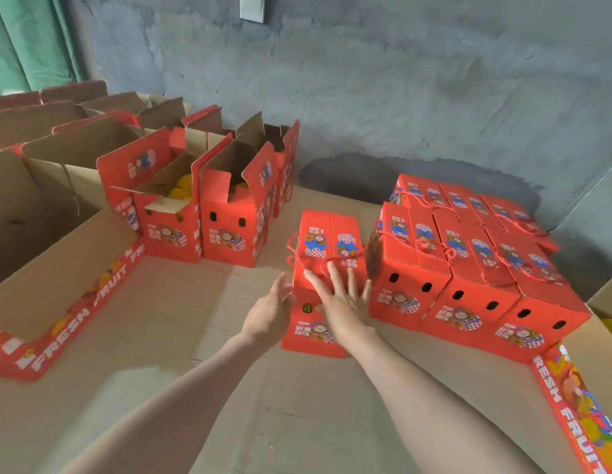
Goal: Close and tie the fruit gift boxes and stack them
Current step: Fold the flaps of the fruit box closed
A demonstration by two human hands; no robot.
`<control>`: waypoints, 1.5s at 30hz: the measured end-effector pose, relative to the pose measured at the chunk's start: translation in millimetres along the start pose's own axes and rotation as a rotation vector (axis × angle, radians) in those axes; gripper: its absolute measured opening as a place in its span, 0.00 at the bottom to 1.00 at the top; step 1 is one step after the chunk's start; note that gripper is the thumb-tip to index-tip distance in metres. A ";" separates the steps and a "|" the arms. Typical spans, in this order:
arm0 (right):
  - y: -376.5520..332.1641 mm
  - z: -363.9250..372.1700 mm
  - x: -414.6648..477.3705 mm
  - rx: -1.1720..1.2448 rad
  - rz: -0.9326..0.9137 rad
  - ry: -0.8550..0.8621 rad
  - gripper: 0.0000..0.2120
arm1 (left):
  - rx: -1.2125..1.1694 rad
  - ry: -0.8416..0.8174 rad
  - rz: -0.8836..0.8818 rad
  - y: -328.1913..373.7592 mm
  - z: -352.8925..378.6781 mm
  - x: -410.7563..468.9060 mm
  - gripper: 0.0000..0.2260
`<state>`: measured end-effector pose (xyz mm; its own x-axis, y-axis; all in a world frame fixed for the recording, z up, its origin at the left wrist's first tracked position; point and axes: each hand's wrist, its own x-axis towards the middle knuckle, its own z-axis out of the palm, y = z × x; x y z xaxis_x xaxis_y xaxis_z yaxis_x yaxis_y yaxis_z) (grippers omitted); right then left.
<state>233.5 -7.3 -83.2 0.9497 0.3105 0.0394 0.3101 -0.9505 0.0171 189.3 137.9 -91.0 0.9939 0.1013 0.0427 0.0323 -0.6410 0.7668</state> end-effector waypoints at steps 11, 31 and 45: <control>-4.0 20.8 141.2 -0.151 0.203 0.024 0.42 | 0.716 -0.342 -0.077 -127.5 47.1 141.1 0.25; 150.8 25.8 389.1 -0.223 0.327 0.100 0.43 | 1.147 -0.387 -0.228 -114.7 103.5 244.0 0.24; 101.0 47.9 398.5 -0.686 0.097 -0.109 0.29 | 0.882 -0.391 -0.400 -110.3 104.0 245.4 0.24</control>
<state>645.4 20.2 -113.6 0.9817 0.1883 -0.0274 0.1611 -0.7459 0.6463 440.6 154.3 -231.7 0.8532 0.2761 -0.4425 0.2757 -0.9589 -0.0669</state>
